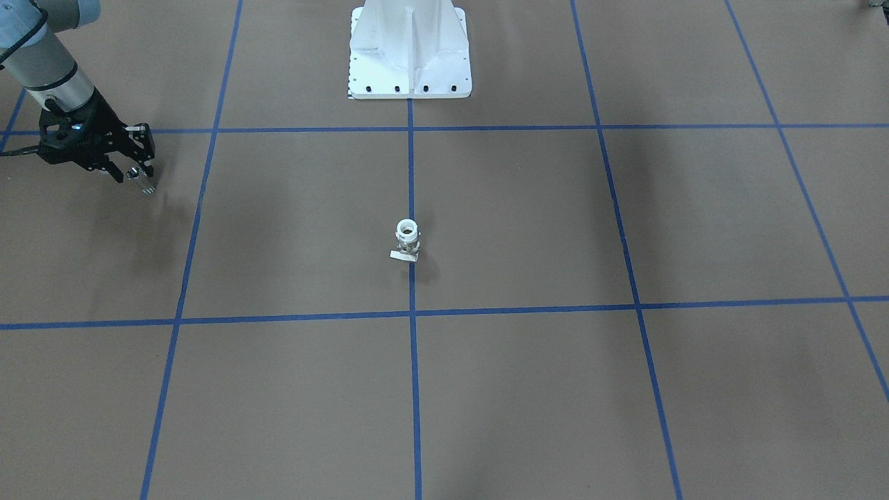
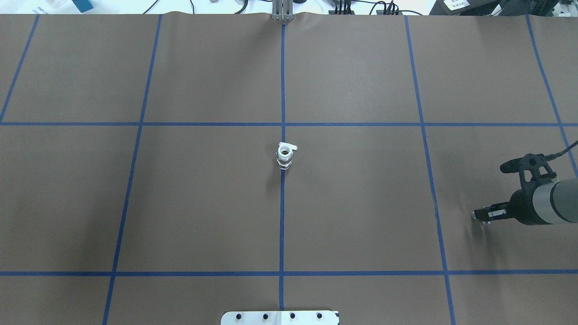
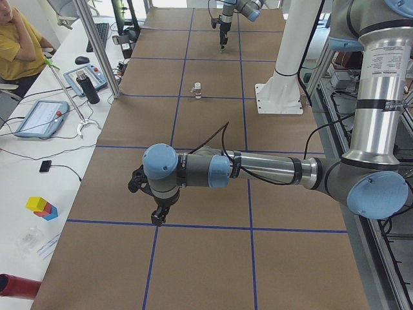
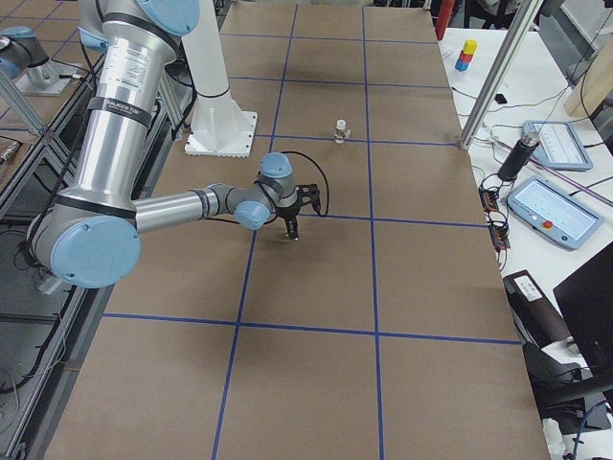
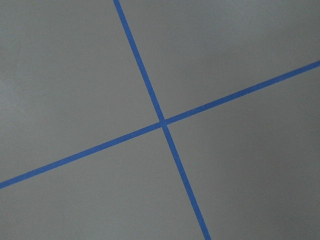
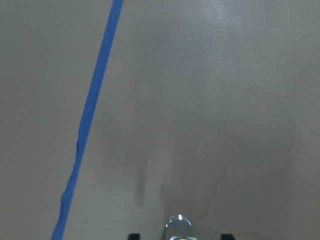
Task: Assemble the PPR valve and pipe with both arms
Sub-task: 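Lower the right gripper onto the small silver pipe fitting and grasp it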
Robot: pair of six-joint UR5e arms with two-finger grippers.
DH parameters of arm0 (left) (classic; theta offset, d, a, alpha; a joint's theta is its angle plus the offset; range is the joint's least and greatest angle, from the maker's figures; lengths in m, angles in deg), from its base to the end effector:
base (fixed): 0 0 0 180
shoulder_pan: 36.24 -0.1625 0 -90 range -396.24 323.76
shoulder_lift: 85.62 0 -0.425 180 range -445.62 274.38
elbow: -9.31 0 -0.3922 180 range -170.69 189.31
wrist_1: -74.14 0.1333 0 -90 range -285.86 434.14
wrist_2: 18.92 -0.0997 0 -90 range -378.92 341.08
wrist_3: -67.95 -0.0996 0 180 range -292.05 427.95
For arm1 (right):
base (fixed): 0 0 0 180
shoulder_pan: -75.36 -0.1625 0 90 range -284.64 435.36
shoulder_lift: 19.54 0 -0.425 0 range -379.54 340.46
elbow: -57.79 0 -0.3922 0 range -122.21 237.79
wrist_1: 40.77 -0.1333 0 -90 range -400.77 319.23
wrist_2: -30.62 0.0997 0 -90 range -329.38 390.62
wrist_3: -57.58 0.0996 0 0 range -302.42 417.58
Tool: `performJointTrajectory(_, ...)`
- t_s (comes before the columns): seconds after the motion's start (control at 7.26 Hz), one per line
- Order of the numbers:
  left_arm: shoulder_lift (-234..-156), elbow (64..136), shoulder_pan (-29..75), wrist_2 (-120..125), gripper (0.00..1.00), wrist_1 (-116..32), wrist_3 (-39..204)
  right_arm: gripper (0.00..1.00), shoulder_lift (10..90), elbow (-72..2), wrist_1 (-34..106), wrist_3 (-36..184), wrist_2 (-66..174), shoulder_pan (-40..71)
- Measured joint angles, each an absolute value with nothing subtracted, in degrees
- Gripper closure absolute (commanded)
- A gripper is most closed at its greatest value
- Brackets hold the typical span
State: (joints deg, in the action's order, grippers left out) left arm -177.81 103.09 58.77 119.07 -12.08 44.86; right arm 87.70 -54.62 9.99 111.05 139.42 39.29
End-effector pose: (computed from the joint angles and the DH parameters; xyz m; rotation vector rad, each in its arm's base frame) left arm -0.1035 -0.5014 0.6092 0.2392 0.8072 0.3128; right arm -0.2652 -0.3184 0.5306 0.2037 -0.8034 -0.1347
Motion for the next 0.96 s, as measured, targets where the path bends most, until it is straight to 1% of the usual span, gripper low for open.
performJointTrajectory(0.69, -177.76, 102.99, 58.77, 118.99, 0.0, -12.04, 45.25, 1.0, 86.01, -54.76, 10.15, 110.94, 140.67, 37.52)
performJointTrajectory(0.83, -177.71, 102.97, 58.79, 118.94, 0.0, -11.91, 46.48, 1.0, 84.06, -54.64, 11.45, 110.94, 141.68, 36.33)
performJointTrajectory(0.96, -177.2, 102.98, 58.81, 118.91, 0.0, -11.91, 49.05, 1.0, 79.67, -54.53, 16.02, 110.91, 142.73, 34.72)
